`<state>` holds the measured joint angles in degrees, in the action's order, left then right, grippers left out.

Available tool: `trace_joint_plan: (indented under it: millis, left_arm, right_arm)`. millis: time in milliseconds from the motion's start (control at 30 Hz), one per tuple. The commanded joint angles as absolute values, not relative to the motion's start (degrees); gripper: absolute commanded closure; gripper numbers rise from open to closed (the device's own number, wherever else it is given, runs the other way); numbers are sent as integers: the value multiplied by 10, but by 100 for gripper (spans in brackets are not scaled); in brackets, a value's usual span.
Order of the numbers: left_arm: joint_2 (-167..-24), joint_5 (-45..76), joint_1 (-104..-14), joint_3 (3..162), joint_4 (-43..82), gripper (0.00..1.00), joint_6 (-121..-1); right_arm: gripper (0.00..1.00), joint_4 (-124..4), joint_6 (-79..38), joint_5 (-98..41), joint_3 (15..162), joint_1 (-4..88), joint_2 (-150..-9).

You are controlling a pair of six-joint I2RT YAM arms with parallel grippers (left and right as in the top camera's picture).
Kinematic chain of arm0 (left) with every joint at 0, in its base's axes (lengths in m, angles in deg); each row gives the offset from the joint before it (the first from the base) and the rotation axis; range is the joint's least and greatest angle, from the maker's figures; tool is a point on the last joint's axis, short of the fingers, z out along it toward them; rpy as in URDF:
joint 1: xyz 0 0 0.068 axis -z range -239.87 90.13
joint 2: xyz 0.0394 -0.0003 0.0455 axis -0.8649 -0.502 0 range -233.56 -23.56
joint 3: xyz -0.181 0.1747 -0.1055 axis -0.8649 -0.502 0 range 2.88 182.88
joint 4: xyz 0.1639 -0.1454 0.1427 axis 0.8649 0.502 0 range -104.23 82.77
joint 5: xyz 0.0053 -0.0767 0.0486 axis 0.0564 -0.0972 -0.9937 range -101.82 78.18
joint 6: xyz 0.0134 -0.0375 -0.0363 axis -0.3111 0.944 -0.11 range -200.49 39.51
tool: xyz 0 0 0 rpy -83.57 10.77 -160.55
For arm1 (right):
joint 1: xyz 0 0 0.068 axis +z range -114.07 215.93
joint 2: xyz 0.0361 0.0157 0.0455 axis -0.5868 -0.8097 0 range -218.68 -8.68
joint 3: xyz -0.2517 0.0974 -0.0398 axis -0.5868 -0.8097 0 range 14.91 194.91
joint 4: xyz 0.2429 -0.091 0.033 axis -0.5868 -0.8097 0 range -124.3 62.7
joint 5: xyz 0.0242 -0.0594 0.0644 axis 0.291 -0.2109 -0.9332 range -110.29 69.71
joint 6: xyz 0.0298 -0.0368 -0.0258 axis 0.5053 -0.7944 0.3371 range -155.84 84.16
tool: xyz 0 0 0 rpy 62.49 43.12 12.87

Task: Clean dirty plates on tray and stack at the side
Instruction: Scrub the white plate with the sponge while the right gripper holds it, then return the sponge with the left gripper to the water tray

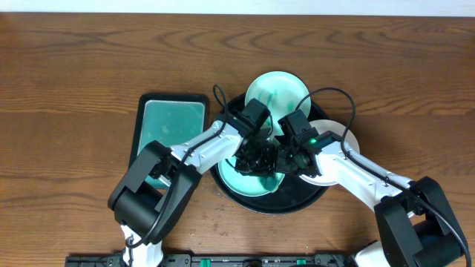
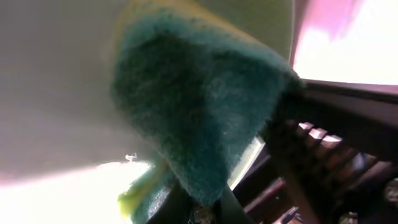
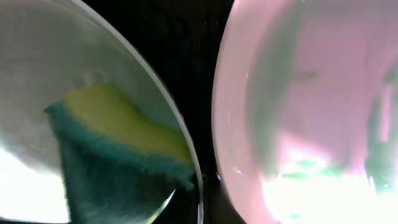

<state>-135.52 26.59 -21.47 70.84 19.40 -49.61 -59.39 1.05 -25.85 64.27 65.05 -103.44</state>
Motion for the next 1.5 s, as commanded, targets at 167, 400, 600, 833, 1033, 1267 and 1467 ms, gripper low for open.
trace_joint_plan:
  millis: [167,400,600,833,1033,1267,1467]
  left_arm:
    - [-1350,-103,-207,692,330,93,-392]
    - [-1340,-310,-207,732,363,93,-392]
    - [-1340,-378,-207,745,334,93,-429]
    - [-1341,-185,-206,744,250,93,-511]
    - [-1361,95,-204,742,163,93,-511]
    - [-1328,88,-228,743,208,93,-513]
    - [-1194,-12,-273,744,310,93,-513]
  right_arm:
    - [99,-590,10,-249,644,653,-1035]
    - [99,-590,10,-249,644,653,-1035]
    - [99,-590,10,-249,644,653,-1035]
    - [99,-592,10,-249,644,653,-1035]
    - [99,-594,10,-249,644,653,-1035]
    - [99,-599,10,-249,644,653,-1035]
    - [99,-599,10,-248,644,653,-1035]
